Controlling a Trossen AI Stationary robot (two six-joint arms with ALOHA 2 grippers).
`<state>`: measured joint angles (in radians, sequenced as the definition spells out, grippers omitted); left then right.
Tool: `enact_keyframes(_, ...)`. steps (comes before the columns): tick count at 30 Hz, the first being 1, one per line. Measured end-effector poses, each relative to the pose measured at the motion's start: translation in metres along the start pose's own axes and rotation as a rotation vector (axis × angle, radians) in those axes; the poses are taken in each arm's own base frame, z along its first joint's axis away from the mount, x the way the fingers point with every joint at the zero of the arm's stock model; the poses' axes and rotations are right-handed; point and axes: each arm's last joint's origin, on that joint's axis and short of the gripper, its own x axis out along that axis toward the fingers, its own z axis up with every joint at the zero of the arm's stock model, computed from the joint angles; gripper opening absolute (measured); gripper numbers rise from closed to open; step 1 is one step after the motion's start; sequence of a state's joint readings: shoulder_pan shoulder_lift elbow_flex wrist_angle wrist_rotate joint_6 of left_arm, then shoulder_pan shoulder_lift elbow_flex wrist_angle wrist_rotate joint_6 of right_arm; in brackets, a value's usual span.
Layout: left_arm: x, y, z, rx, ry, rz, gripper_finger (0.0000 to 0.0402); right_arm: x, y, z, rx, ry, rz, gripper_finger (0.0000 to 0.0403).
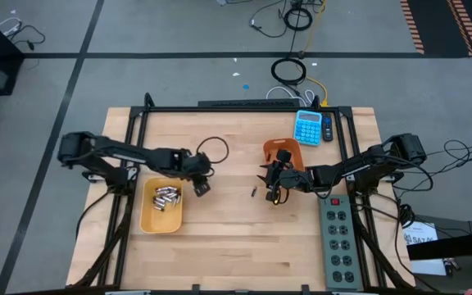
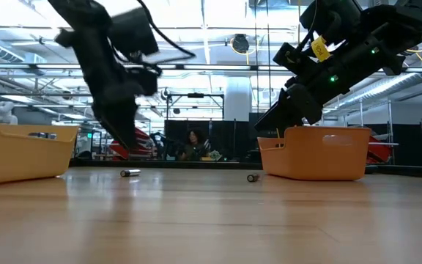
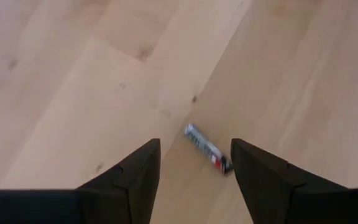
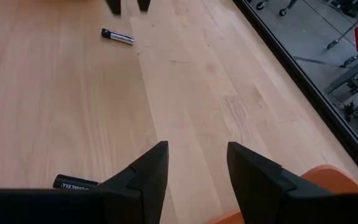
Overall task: Sort batteries
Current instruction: Put the silver black battery into the yellow bin
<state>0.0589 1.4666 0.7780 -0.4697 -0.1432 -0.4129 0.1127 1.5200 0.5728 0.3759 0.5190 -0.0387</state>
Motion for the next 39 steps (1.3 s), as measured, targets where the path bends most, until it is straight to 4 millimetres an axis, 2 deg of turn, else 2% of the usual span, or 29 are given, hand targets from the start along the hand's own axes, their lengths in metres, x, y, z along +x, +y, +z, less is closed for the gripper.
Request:
enact_keyframes(7,0.037,-0.006,-0.001,-0.055,0.049,0.005,0.0205,0.000,0.000,0.000,0.000,0.000,0.000,0.0155)
enact_keyframes(12,0.046,-0.007,-0.003,-0.040,0.086,0.019,0.0194,0.000,0.000,0.000,-0.001,0.000,0.000,0.0155)
enact_keyframes(15,0.046,-0.010,-0.005,0.041,0.085,0.010,0.0137,0.000,0.000,0.000,-0.001,0.000,0.000,0.0155)
enact_keyframes(18,0.044,-0.014,-0.002,0.096,0.083,-0.009,0.0038,0.000,0.000,0.000,-0.001,0.000,0.000,0.0155)
enact_keyframes(19,0.043,-0.015,-0.002,0.113,0.083,-0.014,0.0025,0.000,0.000,0.000,-0.001,0.000,0.000,0.0155)
enact_keyframes(22,0.041,-0.018,0.002,0.155,0.084,-0.025,0.0024,0.000,0.000,0.000,0.000,0.000,0.000,0.0155)
enact_keyframes(26,0.027,-0.022,0.010,0.178,0.074,-0.073,0.0023,0.000,0.000,0.000,-0.002,0.003,0.000,0.0155)
enact_keyframes(31,-0.009,-0.019,0.021,0.180,-0.016,-0.095,0.0023,0.000,0.000,-0.001,-0.004,0.007,0.000,0.0155)
enact_keyframes(33,-0.028,-0.017,0.020,0.162,-0.001,-0.170,0.0023,0.000,0.000,-0.001,-0.005,0.010,0.000,0.0155)
enact_keyframes(36,-0.049,-0.012,0.008,0.099,0.126,-0.355,0.0023,0.000,0.000,-0.001,-0.002,0.010,0.000,0.0155)
enact_keyframes(39,-0.062,-0.012,-0.015,0.100,0.278,-0.394,0.0023,0.000,0.000,-0.001,0.001,0.011,0.000,0.0155)
